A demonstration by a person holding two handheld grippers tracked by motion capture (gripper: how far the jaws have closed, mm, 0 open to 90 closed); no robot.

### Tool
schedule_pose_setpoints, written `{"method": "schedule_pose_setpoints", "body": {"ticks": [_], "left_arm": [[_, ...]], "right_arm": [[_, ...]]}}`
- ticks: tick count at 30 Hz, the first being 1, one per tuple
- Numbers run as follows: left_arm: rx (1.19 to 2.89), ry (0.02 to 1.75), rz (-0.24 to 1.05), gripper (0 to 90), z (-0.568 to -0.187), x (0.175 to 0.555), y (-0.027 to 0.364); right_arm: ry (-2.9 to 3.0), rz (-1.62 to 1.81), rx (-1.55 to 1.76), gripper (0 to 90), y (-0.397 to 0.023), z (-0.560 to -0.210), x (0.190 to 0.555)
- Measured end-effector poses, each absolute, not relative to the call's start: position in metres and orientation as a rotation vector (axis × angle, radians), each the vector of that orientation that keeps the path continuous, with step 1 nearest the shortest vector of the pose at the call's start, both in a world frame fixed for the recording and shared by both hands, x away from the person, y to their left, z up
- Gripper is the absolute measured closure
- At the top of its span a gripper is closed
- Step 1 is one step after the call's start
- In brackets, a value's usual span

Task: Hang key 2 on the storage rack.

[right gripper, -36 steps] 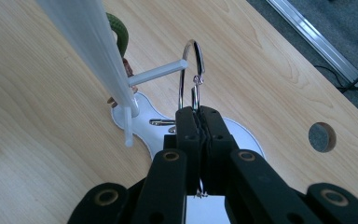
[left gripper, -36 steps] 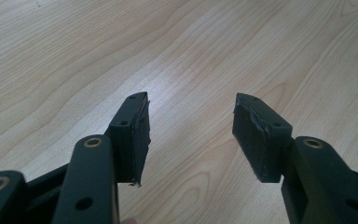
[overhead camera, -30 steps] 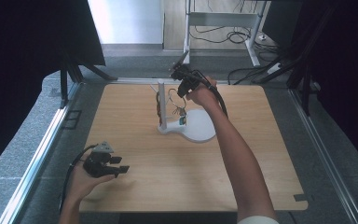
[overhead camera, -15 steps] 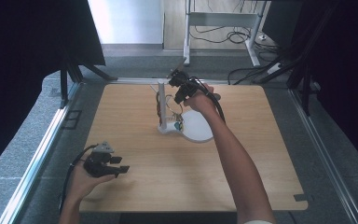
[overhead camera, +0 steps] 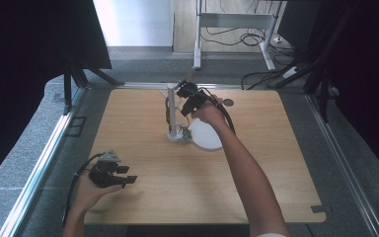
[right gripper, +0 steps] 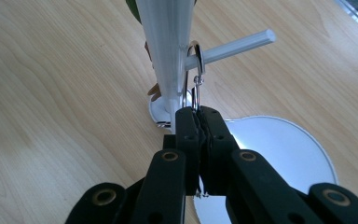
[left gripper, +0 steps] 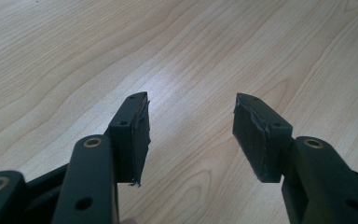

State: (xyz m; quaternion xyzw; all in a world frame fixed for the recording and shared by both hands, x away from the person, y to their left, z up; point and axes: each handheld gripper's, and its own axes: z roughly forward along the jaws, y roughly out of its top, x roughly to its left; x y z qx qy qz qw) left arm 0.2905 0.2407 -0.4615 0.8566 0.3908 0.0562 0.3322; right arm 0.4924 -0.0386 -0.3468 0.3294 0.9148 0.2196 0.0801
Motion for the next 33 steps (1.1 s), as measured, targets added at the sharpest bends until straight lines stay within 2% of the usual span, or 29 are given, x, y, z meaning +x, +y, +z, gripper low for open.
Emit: {"method": "schedule_pose_setpoints", "body": {"ticks": [4,5,18,21,33], "left_arm": [[2.241,1.022,0.148,46.8,-0.462,0.291,0.241],[2.242,1.021,0.148,46.8,-0.462,0.291,0.241],[2.253,1.021,0.15,46.7,-0.464,0.291,0.239],[2.252,1.022,0.152,46.7,-0.464,0.292,0.238],[2.26,1.03,0.157,46.4,-0.465,0.291,0.236]], "right_arm": [[2.754,0.674,0.987,85.9,-0.038,-0.351,0.492],[2.751,0.689,0.977,81.7,-0.039,-0.351,0.49],[2.716,0.765,0.999,68.7,-0.062,-0.344,0.477],[2.695,0.788,0.986,60.9,-0.08,-0.344,0.466],[2.616,0.903,0.985,52.7,-0.149,-0.357,0.423]]}}
